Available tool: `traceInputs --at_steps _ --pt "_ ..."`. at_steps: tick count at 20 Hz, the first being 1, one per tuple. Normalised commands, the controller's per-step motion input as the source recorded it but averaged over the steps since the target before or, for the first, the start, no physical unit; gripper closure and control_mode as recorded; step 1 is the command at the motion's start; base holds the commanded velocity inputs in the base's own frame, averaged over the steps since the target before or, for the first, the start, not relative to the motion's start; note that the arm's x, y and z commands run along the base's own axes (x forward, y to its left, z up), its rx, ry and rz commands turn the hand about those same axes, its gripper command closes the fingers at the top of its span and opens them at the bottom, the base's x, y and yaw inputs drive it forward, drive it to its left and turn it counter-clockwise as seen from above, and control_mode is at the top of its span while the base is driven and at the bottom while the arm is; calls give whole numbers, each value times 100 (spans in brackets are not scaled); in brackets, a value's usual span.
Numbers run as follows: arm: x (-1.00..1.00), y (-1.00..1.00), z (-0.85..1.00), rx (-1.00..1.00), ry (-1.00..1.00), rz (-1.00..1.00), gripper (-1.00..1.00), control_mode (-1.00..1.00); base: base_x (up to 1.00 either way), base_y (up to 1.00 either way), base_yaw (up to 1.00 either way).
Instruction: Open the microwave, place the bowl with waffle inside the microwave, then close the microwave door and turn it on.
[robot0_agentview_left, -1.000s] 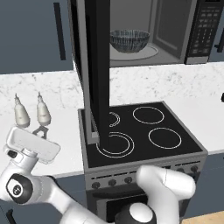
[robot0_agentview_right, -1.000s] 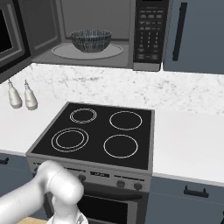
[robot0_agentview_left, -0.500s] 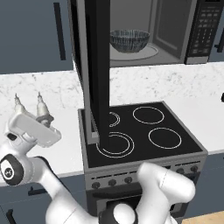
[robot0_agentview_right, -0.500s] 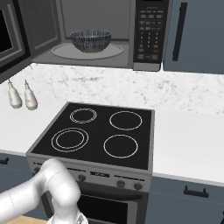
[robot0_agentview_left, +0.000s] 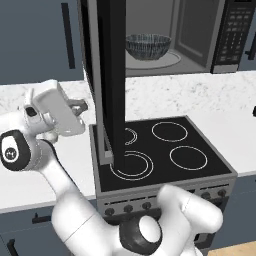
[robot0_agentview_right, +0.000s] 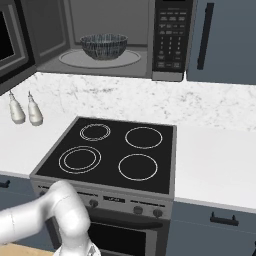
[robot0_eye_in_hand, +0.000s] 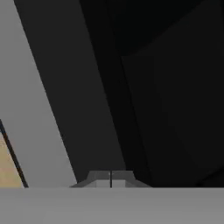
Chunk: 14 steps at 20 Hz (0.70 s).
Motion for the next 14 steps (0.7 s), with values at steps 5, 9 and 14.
traceInputs --at_steps 5,9,14 --pt "-11 -100 60 33 3 0 100 -100 0 0 0" --pt "-3 -100 30 33 20 0 100 -100 0 0 0" --pt "0 -100 14 34 23 0 100 -100 0 0 0"
